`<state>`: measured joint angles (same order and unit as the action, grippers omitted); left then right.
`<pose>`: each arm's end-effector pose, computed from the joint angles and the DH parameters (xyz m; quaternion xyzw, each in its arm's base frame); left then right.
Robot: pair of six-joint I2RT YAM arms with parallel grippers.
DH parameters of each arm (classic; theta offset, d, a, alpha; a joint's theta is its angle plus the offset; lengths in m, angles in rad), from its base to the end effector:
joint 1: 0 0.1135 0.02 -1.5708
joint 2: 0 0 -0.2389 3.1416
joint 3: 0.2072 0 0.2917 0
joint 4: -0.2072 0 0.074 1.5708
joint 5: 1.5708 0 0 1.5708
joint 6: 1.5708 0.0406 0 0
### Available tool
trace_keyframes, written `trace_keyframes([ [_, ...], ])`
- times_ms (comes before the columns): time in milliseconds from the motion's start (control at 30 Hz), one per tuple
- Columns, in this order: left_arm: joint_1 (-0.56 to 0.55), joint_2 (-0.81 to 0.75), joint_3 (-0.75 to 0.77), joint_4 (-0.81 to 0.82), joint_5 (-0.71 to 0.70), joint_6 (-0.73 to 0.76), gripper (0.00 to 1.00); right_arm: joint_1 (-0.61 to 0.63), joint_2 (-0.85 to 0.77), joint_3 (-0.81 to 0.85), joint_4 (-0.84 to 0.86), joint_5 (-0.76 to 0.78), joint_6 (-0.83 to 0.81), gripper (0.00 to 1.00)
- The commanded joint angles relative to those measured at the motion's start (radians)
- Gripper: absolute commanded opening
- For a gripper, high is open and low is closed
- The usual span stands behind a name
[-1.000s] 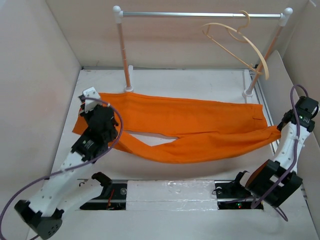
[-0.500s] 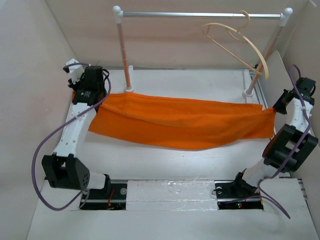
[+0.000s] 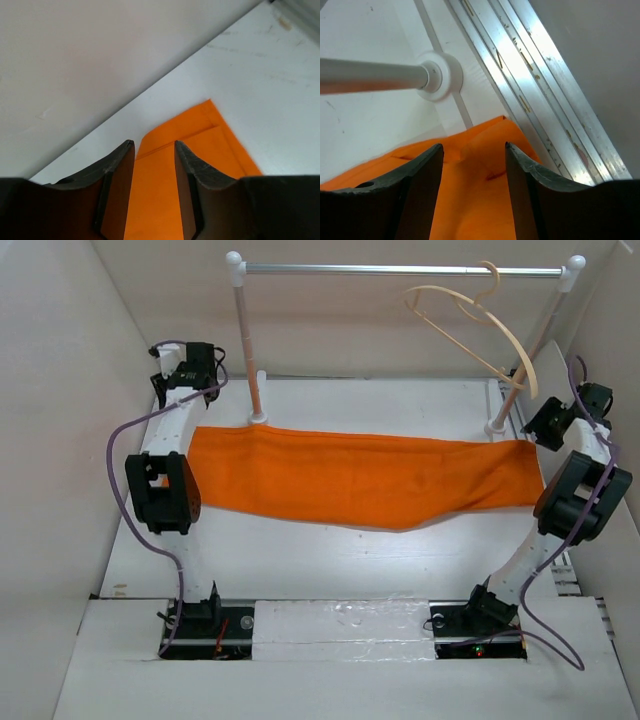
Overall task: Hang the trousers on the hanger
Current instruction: Fold the trousers
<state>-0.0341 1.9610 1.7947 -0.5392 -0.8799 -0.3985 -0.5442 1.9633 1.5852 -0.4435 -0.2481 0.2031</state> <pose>0.4791 0.0150 0.2816 -0.3244 0.7755 0.2962 0.4535 0.4124 -0.2379 0.2016 0.2949 0.8763 0.0519 0.3774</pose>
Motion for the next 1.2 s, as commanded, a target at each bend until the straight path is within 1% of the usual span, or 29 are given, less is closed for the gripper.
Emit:
trace_keyframes([
  [0,-0.001,-0.068,0.12,-0.03,0.022,-0.02,0.34,-0.034,-0.143,-0.082,0.129,-0.068,0.036,0.58],
  [100,-0.048,-0.157,0.019,-0.033,0.088,-0.027,0.36,-0.059,-0.269,-0.262,0.198,-0.094,0.053,0.58],
  [133,-0.097,-0.242,-0.109,0.007,0.114,-0.025,0.39,-0.059,-0.367,-0.312,0.212,-0.089,0.053,0.58],
  [167,-0.116,-0.288,-0.179,0.025,0.171,-0.031,0.39,-0.068,-0.42,-0.418,0.219,-0.082,0.055,0.58],
  [200,-0.116,-0.341,-0.258,0.039,0.223,-0.081,0.41,-0.068,-0.467,-0.476,0.239,-0.073,0.059,0.56],
  [233,-0.125,-0.438,-0.426,0.103,0.307,-0.098,0.47,-0.068,-0.516,-0.532,0.255,-0.075,0.062,0.54],
  [267,-0.09,-0.512,-0.577,0.183,0.482,-0.118,0.57,-0.077,-0.641,-0.683,0.271,-0.06,0.065,0.33],
  [300,-0.09,-0.513,-0.578,0.183,0.484,-0.122,0.57,-0.077,-0.642,-0.685,0.282,-0.06,0.065,0.2],
  [333,-0.072,-0.539,-0.671,0.244,0.531,-0.117,0.65,-0.077,-0.679,-0.733,0.296,-0.062,0.065,0.08],
  [367,-0.057,-0.531,-0.684,0.249,0.521,-0.112,0.65,-0.077,-0.736,-0.776,0.311,-0.066,0.065,0.01],
  [400,-0.056,-0.509,-0.673,0.243,0.494,-0.103,0.65,-0.077,-0.756,-0.844,0.34,-0.077,0.065,0.0],
  [433,-0.056,-0.452,-0.62,0.208,0.474,-0.103,0.65,-0.068,-0.771,-0.867,0.353,-0.118,0.062,0.0],
  [500,-0.056,-0.39,-0.549,0.186,0.469,-0.1,0.65,-0.04,-0.802,-0.895,0.33,-0.125,0.029,0.0],
  [567,-0.056,-0.318,-0.482,0.209,0.458,-0.102,0.62,0.025,-0.811,-0.9,0.292,-0.114,-0.025,0.0],
  [600,-0.056,-0.294,-0.465,0.222,0.457,-0.105,0.61,0.05,-0.81,-0.898,0.266,-0.102,-0.042,0.03],
  [667,-0.056,-0.209,-0.394,0.223,0.478,-0.093,0.51,0.095,-0.801,-0.904,0.253,-0.104,-0.082,0.13],
  [700,-0.056,-0.177,-0.368,0.214,0.47,-0.089,0.42,0.105,-0.781,-0.915,0.259,-0.137,-0.105,0.22],
  [767,-0.067,-0.096,-0.298,0.186,0.447,-0.074,0.38,0.182,-0.761,-0.895,0.244,-0.172,-0.166,0.28],
  [800,-0.067,-0.071,-0.278,0.176,0.441,-0.076,0.38,0.235,-0.752,-0.88,0.253,-0.178,-0.186,0.36],
  [833,-0.067,-0.027,-0.243,0.16,0.44,-0.082,0.38,0.3,-0.703,-0.854,0.246,-0.171,-0.226,0.4],
  [867,-0.067,-0.011,-0.232,0.157,0.444,-0.082,0.38,0.428,-0.663,-0.765,0.214,-0.171,-0.288,0.4],
  [900,-0.067,0.007,-0.21,0.157,0.444,-0.085,0.39,0.493,-0.618,-0.711,0.134,-0.171,-0.329,0.4],
  [933,-0.067,0.037,-0.198,0.153,0.444,-0.086,0.4,0.554,-0.528,-0.662,0.115,-0.169,-0.356,0.39],
  [967,-0.067,0.05,-0.187,0.147,0.444,-0.088,0.4,0.608,-0.488,-0.578,0.102,-0.168,-0.398,0.38],
  [1000,-0.067,0.062,-0.176,0.142,0.443,-0.089,0.41,0.692,-0.451,-0.544,0.104,-0.178,-0.415,0.36],
  [1067,-0.067,0.087,-0.158,0.137,0.45,-0.083,0.41,0.756,-0.358,-0.442,0.136,-0.188,-0.432,0.36],
  [1100,-0.067,0.096,-0.159,0.142,0.453,-0.079,0.41,0.823,-0.262,-0.377,0.179,-0.177,-0.448,0.4],
  [1133,-0.067,0.096,-0.159,0.142,0.453,-0.079,0.41,0.823,-0.261,-0.376,0.192,-0.177,-0.449,0.4],
  [1167,-0.067,0.099,-0.158,0.15,0.461,-0.077,0.4,0.852,-0.217,-0.288,0.187,-0.178,-0.455,0.43],
])
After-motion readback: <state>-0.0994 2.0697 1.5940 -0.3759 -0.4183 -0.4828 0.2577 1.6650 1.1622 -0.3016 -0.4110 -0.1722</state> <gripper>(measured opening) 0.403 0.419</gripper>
